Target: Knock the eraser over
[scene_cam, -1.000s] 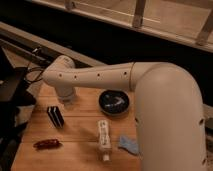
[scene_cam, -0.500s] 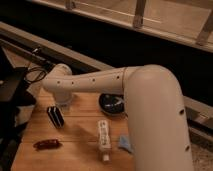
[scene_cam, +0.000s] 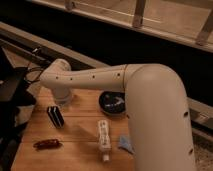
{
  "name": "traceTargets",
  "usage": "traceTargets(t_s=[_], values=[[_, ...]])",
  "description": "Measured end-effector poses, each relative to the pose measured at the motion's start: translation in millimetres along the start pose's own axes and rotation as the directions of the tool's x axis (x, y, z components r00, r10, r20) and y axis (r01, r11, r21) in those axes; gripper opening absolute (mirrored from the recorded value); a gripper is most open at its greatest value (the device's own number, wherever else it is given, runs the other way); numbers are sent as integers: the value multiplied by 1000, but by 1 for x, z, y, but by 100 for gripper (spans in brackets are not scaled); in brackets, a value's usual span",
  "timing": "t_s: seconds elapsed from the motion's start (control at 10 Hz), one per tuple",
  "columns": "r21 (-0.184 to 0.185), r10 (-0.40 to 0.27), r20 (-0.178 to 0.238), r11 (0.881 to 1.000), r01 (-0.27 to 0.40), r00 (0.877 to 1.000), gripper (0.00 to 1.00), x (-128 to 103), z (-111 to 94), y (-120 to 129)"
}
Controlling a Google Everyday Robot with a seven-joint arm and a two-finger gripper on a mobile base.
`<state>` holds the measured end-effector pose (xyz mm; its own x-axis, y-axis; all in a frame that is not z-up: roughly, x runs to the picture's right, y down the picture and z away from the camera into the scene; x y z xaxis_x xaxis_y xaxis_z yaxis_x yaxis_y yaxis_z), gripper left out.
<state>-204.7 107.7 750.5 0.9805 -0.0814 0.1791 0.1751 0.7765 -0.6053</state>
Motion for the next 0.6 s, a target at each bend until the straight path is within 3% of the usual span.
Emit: traceTargets(t_s=[0.1,0.4,0.6], values=[[-12,-1,-3,1000,1,1000,0,0,8,2],[-34,0,25,999,1,1000,0,-5,59,4],[-24,-12,54,1000,14,998,0,-16,85,0]])
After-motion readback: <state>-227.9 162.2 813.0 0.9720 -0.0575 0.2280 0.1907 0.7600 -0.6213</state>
